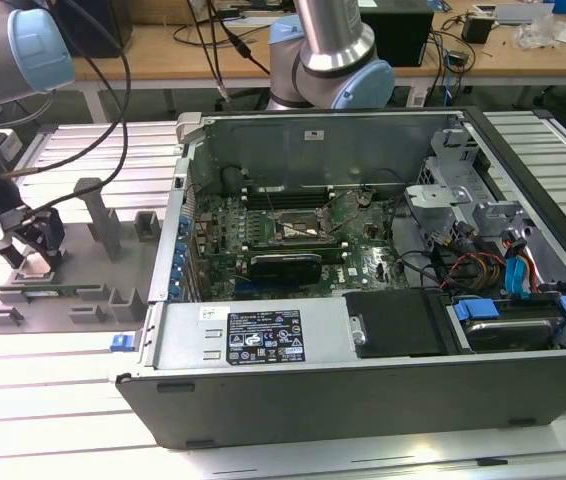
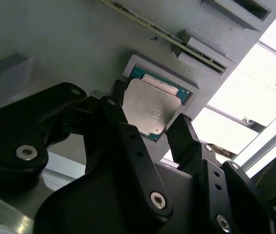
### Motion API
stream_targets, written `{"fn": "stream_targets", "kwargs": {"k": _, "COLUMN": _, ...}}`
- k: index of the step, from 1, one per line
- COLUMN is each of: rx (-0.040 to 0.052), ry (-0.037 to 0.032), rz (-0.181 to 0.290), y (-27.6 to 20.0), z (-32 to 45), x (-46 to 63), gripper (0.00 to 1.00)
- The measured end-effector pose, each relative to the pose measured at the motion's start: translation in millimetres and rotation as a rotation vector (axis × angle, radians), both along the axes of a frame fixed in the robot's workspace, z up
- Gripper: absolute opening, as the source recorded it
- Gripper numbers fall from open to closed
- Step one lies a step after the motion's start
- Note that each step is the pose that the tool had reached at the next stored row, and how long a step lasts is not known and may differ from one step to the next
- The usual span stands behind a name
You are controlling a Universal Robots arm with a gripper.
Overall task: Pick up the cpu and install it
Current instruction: 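Pick up the cpu and move it towards the insertion slot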
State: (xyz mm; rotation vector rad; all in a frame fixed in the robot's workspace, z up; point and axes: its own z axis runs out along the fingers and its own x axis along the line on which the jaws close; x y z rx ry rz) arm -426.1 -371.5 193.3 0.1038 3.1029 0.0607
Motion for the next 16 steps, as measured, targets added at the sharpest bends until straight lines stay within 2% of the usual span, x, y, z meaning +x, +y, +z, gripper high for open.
{"fn": "stream_targets", "kwargs": {"k": 4, "rx": 0.0018, "ry": 0.0012, "rz": 0.000, "y": 0.0, "z": -5.3, "x": 0.0, "gripper": 0.62}}
{"fn": "stream_targets", "kwargs": {"k": 13, "rx": 0.0018, "ry": 0.0012, "rz": 0.000, "y": 0.0, "z": -5.6, "x": 0.0, "gripper": 0.62}}
{"fn": "stream_targets", "kwargs": {"k": 14, "rx": 0.0018, "ry": 0.0012, "rz": 0.000, "y": 0.0, "z": -5.6, "x": 0.0, "gripper": 0.55}}
{"fn": "stream_targets", "kwargs": {"k": 16, "rx": 0.0019, "ry": 0.0012, "rz": 0.000, "y": 0.0, "z": -5.7, "x": 0.1, "gripper": 0.55}}
